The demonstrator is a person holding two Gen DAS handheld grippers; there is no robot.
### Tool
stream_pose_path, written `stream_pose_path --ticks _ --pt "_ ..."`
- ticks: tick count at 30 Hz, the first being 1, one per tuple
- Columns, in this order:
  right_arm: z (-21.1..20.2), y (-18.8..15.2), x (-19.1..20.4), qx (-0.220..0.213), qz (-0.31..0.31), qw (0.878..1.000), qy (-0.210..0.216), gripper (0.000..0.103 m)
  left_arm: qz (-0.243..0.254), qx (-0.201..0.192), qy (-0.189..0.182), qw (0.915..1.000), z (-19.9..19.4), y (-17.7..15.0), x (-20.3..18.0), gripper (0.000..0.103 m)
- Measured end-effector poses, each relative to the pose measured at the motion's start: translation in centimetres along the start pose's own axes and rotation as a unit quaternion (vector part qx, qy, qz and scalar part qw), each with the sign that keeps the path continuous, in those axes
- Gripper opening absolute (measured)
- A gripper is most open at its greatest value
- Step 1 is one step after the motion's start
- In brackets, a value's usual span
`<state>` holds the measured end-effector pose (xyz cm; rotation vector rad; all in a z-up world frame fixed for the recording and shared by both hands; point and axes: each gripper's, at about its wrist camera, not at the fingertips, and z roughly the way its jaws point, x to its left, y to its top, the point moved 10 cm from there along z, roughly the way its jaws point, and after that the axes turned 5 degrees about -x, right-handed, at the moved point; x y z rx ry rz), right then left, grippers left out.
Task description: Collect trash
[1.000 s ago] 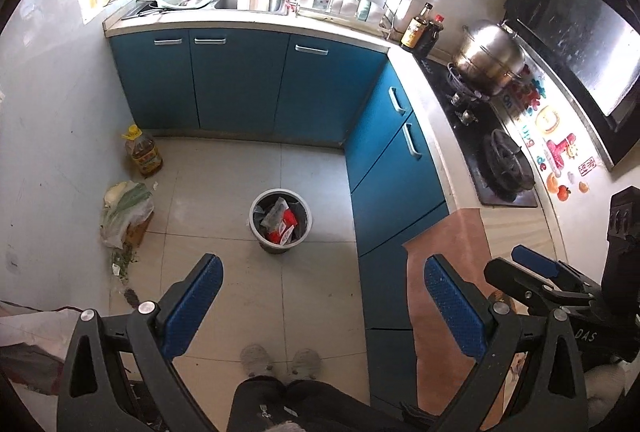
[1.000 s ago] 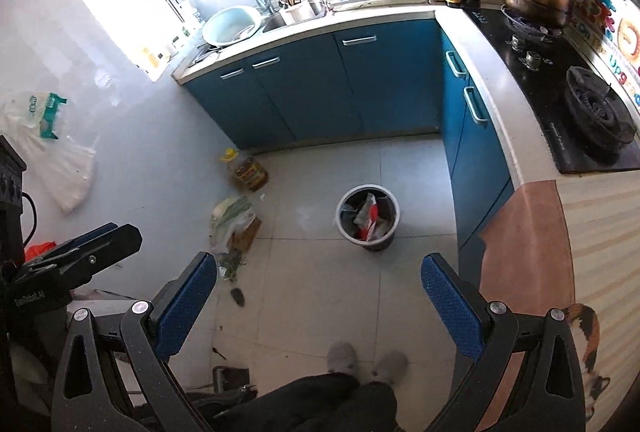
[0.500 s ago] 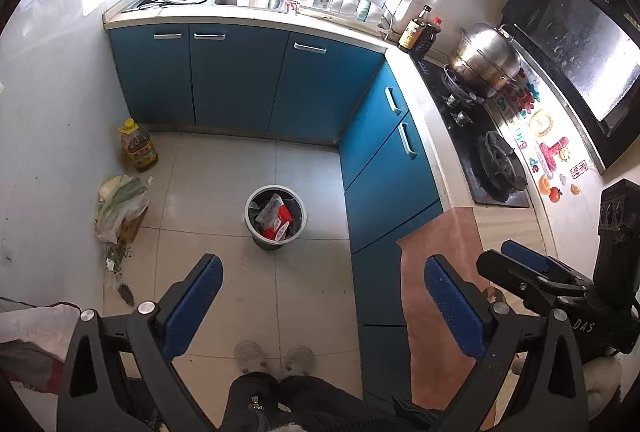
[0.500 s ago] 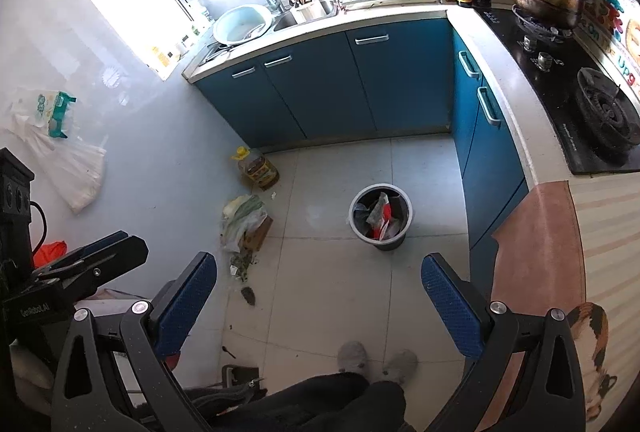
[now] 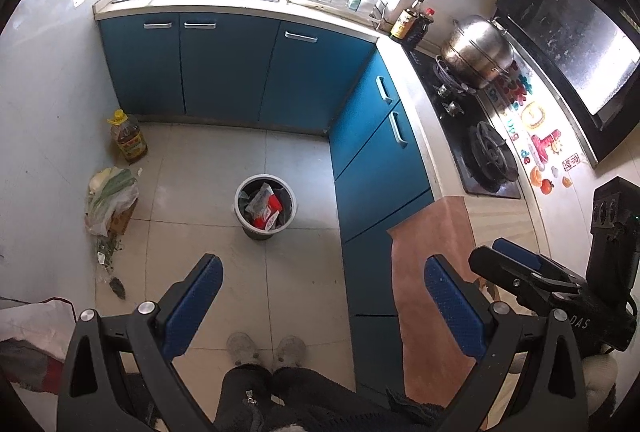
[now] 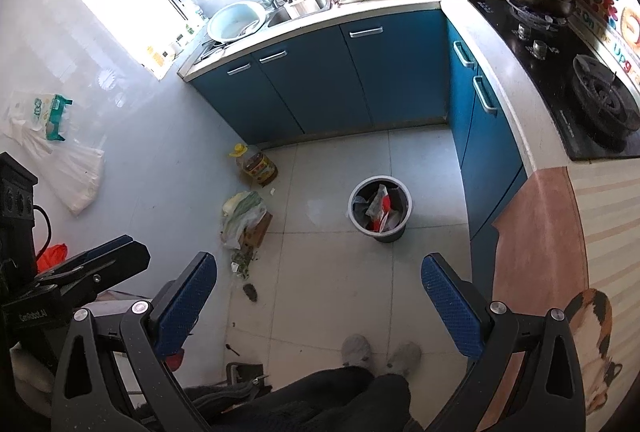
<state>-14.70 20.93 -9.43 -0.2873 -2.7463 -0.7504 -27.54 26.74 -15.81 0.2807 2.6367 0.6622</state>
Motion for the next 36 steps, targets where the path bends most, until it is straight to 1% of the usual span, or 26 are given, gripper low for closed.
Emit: stream_pose_path --ticks 15,23,36 --pt "-0.4 -1.6 0.2 0.014 -0.007 1.000 0.012 0.103 0.010 0.014 -0.003 0.9999 -0.2 -0.5 0.4 0.103" --pt "-0.6 -2.4 -0.3 0.021 -0.006 1.000 0.011 0.103 0.011 0.018 -0.004 0.9998 -0.2 -0.9 0.4 0.103" --pt "-0.7 -3.3 -1.0 0.034 -0.002 0.999 0.028 0.103 0.012 0.030 -0.019 0.9993 0.0 -1.9 -0.1 0.103"
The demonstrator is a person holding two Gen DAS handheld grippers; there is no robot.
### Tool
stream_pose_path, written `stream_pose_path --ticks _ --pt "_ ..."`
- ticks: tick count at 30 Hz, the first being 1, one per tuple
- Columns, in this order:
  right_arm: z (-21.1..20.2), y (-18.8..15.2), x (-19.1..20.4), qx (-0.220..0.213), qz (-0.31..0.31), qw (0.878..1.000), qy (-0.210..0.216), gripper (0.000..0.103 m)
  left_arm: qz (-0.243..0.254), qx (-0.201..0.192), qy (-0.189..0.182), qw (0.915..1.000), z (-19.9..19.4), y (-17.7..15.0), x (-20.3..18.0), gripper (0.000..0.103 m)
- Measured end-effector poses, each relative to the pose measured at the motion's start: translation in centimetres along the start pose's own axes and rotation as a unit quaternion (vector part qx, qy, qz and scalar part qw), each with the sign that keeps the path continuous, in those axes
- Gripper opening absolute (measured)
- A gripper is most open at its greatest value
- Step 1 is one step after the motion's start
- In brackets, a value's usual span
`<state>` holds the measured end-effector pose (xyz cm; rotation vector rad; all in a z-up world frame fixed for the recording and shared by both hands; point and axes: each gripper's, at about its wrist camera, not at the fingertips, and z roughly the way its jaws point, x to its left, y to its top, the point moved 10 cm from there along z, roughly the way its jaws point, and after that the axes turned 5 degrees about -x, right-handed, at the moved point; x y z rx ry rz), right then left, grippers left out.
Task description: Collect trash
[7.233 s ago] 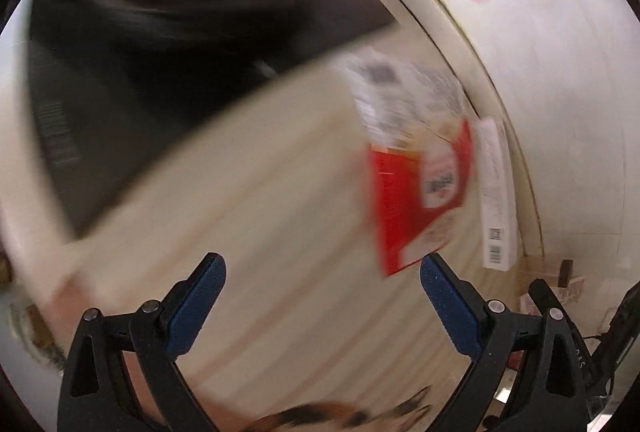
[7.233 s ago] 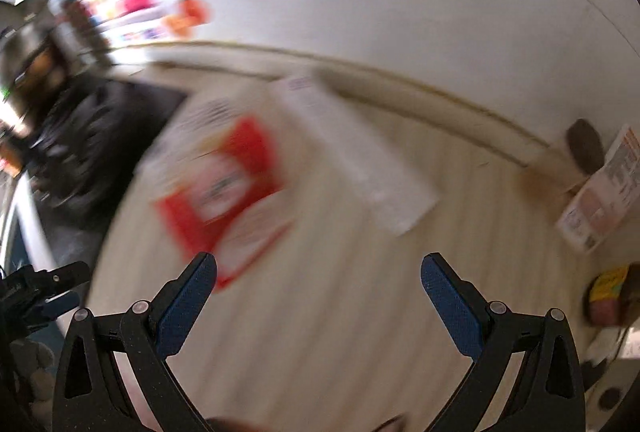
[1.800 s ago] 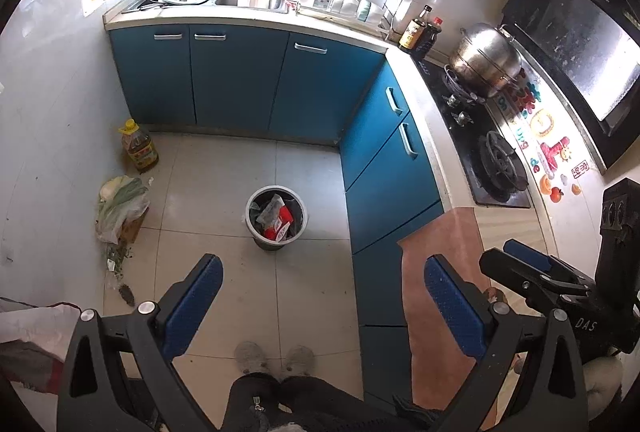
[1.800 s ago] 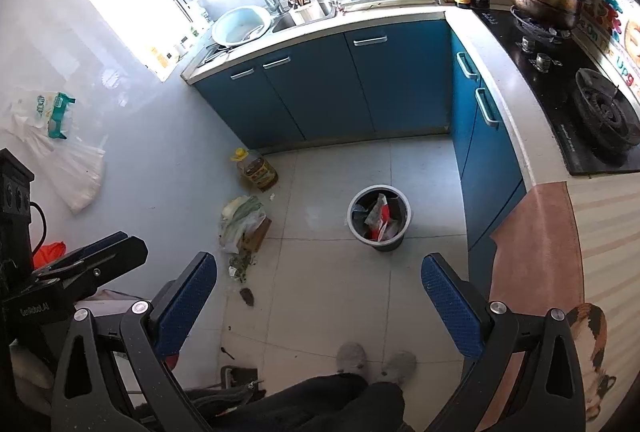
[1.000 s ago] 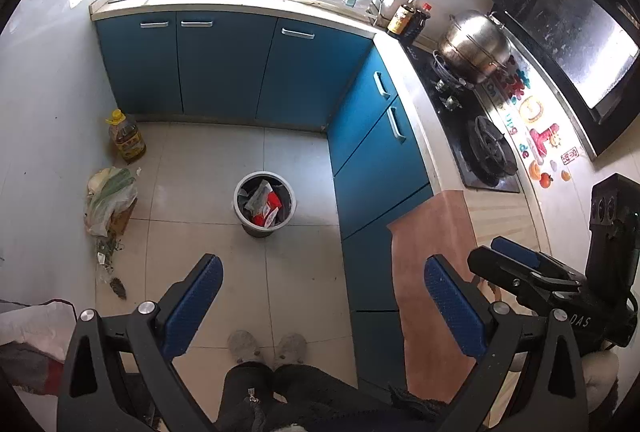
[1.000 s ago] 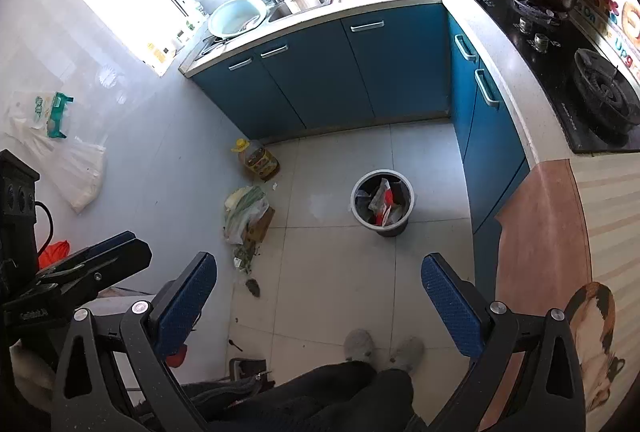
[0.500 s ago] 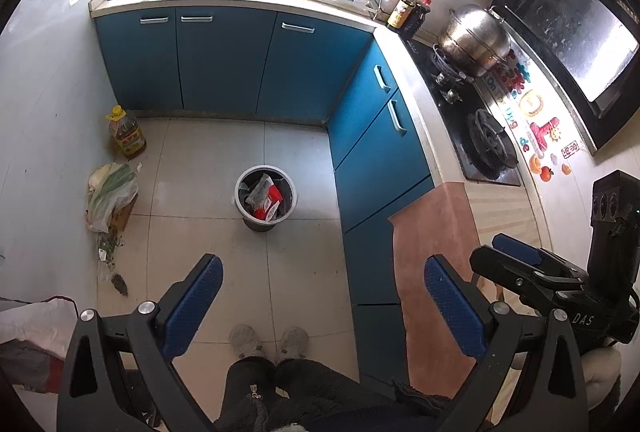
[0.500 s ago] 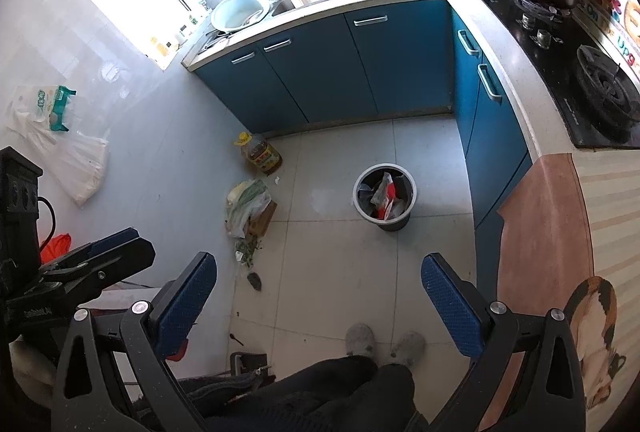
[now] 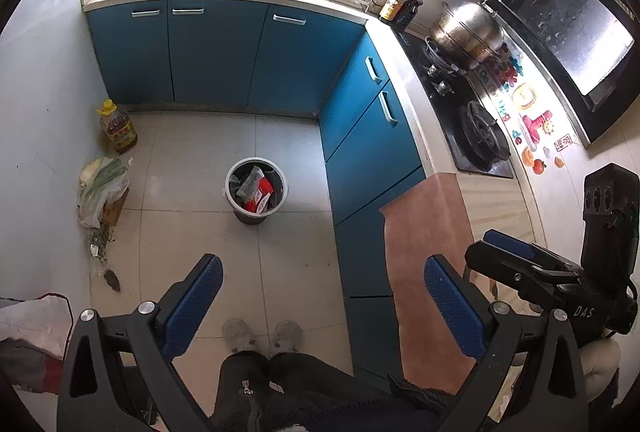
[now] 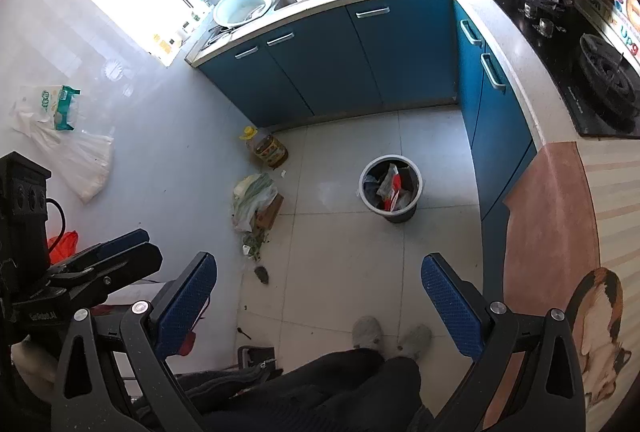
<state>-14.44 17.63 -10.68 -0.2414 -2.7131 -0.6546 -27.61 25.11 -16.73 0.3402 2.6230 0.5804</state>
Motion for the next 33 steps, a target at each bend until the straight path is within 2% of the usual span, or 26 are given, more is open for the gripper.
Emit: stream_pose_path --ticks 33 --pt "-0.42 -0.93 -0.69 0.008 0.005 1.000 0.008 0.103 0.000 0.004 -0.008 1.0000 0.05 -0.25 -0.44 0.103"
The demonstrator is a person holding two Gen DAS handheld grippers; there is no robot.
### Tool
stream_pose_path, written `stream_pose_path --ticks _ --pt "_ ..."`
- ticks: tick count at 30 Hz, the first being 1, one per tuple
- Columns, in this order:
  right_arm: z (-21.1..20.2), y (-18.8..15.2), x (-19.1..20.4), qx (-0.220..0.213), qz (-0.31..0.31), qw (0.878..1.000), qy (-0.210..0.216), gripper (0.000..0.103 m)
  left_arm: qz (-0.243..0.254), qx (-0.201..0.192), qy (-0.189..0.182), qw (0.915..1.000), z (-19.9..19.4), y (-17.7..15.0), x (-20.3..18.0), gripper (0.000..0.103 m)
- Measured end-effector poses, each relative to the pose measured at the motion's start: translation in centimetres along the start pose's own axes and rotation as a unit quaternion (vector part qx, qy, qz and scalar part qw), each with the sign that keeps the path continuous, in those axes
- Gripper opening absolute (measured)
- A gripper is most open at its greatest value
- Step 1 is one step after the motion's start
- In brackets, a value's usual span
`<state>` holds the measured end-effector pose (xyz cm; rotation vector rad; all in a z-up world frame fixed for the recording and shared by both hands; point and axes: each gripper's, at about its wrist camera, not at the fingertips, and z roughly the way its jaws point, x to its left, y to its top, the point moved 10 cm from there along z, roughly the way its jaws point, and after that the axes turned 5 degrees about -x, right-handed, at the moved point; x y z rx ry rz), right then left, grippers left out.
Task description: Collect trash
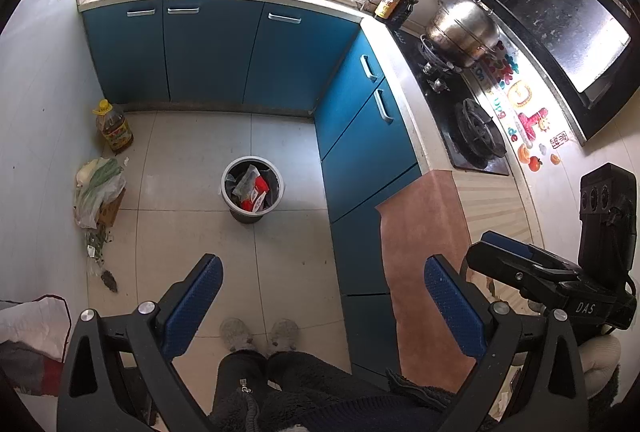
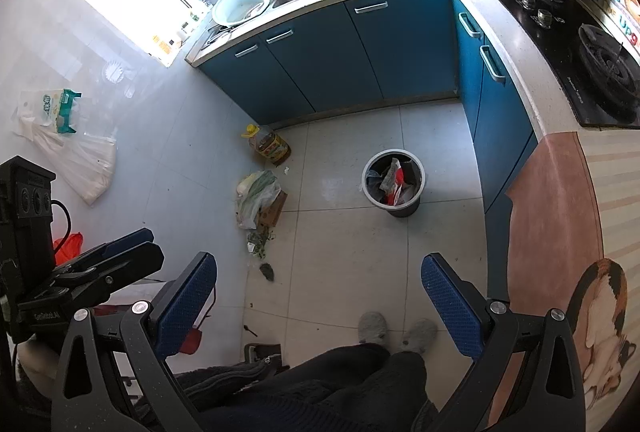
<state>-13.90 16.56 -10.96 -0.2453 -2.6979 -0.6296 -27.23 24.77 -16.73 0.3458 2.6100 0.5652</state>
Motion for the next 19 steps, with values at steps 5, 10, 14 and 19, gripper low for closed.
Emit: stream_pose_path --ticks 5,10,14,19 --pt "0.1 -0.1 -0.1 0.002 0.001 1.000 0.001 0.103 0.002 -0.001 -0.001 1.0000 -0.2 0.3 0.1 0.103" --pt "0.1 0.0 0.0 -0.001 0.003 1.000 0.001 0.103 0.004 -0.001 -0.002 1.0000 -0.3 0.6 0.2 0.103" --pt "0.1 0.0 0.2 -0.001 0.003 1.000 0.001 0.103 0.004 -0.001 -0.001 1.0000 -0.3 0.6 0.3 0.103" --pt "0.0 0.0 0.1 -0.001 0.003 1.000 0.001 0.103 0.003 -0.002 0.005 1.0000 -0.6 1.0 1.0 0.103"
